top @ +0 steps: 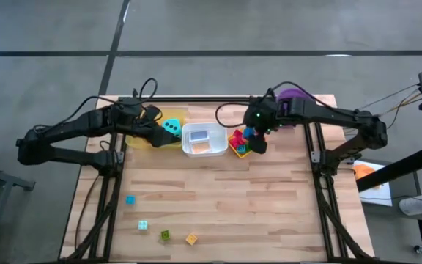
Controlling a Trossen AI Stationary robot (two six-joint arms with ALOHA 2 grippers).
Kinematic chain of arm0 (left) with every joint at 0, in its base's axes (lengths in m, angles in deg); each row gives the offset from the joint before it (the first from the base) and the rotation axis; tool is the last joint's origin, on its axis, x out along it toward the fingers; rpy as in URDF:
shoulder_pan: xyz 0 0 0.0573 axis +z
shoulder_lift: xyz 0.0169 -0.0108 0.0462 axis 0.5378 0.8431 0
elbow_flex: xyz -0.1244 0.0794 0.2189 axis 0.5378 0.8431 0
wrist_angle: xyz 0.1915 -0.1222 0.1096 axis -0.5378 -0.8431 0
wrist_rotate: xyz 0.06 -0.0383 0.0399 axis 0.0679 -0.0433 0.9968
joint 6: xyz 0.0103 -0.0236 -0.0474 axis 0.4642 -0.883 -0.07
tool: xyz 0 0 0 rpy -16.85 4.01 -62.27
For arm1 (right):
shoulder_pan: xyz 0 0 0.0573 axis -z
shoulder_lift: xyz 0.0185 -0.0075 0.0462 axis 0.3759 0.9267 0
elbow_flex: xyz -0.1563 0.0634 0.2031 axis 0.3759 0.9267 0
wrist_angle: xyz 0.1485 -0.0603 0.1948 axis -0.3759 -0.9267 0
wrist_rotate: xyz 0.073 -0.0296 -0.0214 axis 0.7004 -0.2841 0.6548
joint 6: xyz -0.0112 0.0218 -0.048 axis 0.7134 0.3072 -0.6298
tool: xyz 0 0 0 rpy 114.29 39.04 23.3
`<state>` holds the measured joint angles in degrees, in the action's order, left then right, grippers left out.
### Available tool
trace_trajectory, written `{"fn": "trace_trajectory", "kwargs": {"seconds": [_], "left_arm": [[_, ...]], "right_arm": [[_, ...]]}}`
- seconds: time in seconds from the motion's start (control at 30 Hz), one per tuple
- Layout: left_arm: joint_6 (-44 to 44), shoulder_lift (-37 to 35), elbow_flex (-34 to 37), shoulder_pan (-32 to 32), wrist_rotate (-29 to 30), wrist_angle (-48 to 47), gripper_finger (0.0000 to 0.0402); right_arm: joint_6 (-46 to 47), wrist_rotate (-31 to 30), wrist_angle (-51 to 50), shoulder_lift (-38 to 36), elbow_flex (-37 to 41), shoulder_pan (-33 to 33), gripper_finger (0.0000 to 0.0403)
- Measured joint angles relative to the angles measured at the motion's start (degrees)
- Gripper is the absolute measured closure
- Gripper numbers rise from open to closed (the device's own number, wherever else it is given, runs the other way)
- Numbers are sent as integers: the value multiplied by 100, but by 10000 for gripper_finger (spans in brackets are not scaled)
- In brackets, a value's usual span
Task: Pick & Place Toys
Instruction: Put the blue game piece into the yellow bin
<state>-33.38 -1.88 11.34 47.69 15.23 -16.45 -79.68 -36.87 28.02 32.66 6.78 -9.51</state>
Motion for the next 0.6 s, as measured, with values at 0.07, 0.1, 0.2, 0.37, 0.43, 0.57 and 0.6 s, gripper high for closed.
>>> {"fn": "trace_trajectory", "kwargs": {"seconds": [0.07, 0.1, 0.2, 0.37, 0.43, 0.57, 0.6], "left_arm": [[-13, 5, 0, 0, 13, 0, 17], [-38, 9, 0, 0, 54, 0, 17], [-46, 13, 0, 0, 92, -1, 17], [-62, 13, 0, 0, 137, -2, 17], [-141, 13, 0, 0, 139, -2, 17], [-171, 13, 0, 0, 142, -2, 17], [-182, 13, 0, 0, 148, -2, 17]], "right_arm": [[-257, 63, 29, 55, 96, -2, 134], [-431, 74, 13, 103, 118, -9, 134], [-1016, 124, 34, 247, 126, -26, 134], [-1916, 332, 20, 625, 103, -30, 134], [-2269, 331, 18, 778, 40, -34, 134], [-2855, 322, 24, 1111, -156, -34, 134], [-2986, 312, 24, 1189, -188, -32, 134]]}}
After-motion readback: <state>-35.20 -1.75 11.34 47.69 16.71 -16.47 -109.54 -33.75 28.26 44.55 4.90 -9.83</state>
